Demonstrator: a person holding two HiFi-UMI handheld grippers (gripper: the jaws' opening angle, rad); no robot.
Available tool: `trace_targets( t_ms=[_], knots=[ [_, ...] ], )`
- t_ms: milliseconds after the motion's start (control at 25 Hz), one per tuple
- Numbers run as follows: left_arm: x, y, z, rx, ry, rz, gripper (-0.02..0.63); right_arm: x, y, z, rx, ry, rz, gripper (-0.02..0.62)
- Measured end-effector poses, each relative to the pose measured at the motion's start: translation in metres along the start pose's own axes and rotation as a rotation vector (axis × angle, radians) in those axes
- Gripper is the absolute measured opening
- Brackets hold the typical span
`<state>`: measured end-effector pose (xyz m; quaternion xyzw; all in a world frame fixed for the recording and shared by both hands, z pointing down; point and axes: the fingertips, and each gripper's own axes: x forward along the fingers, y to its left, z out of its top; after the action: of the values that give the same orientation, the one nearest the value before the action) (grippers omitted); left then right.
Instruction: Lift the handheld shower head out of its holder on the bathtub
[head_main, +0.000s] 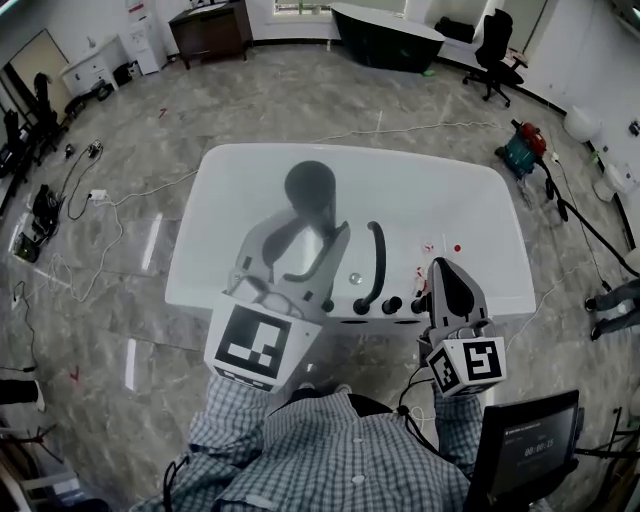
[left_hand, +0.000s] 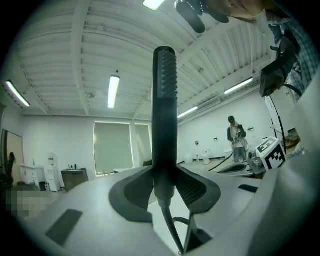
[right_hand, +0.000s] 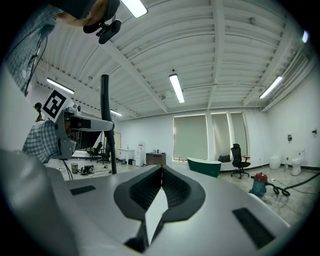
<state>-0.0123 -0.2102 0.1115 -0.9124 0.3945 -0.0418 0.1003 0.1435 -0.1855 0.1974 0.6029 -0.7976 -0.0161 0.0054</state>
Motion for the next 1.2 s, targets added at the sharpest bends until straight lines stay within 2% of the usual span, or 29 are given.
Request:
trace_targets(
  t_ms=[200, 1200],
  knots=[
    [-0.004, -0.006, 0.014, 0.015, -0.043, 0.003, 0.127, -0.001, -0.002, 0.002, 0.0, -0.015, 0.005, 0.015],
    [-0.008, -0.004, 0.023, 0.013, -0.061, 0.002, 0.127, 0.008, 0.01, 0.001, -0.017, -0.008, 0.03, 0.015]
  ],
)
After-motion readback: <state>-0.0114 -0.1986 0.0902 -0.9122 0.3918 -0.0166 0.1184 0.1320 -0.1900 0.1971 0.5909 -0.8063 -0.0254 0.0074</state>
